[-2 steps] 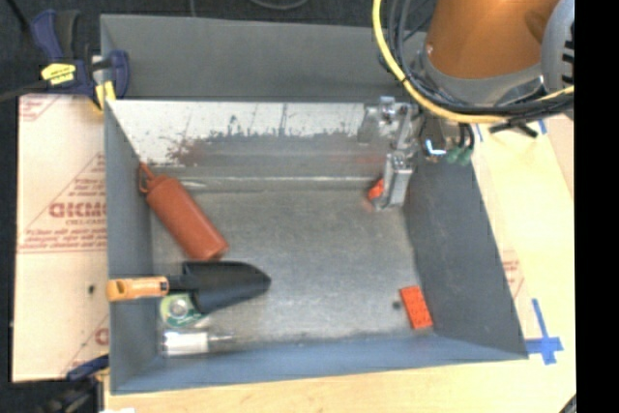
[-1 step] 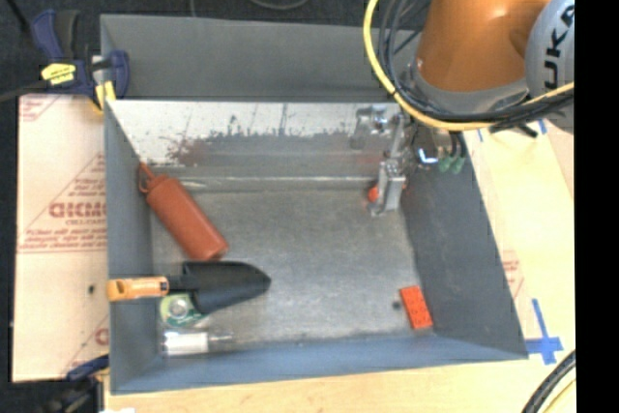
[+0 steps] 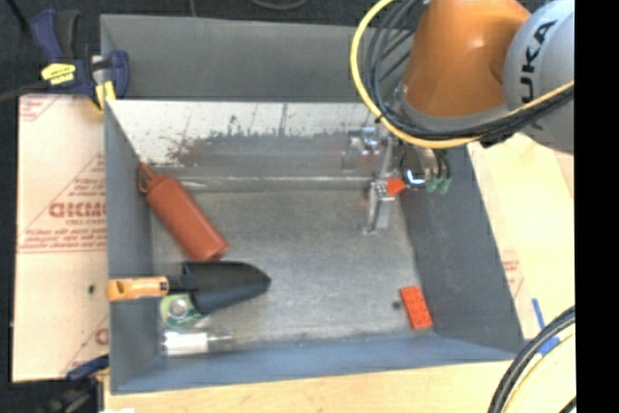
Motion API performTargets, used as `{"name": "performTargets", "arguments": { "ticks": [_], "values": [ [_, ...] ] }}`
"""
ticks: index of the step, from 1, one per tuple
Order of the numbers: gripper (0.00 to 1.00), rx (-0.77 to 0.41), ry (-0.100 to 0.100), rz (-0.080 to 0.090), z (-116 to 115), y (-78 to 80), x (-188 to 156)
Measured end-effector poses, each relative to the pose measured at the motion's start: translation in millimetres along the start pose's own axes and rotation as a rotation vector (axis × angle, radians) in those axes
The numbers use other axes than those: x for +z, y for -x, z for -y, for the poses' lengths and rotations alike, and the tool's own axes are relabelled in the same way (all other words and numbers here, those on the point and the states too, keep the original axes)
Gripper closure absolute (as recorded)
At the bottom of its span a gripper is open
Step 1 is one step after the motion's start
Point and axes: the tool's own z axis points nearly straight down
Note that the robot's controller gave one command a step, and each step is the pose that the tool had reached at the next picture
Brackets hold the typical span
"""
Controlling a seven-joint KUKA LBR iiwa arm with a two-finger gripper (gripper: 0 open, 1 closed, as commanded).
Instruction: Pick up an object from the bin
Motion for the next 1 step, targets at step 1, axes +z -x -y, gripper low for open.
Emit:
{"name": "performTargets", "arguments": {
  "ticks": [1],
  "values": [
    [0.0,-0.032,-0.002,0.016,-8.9,-8.7,51.5]
  ]
}}
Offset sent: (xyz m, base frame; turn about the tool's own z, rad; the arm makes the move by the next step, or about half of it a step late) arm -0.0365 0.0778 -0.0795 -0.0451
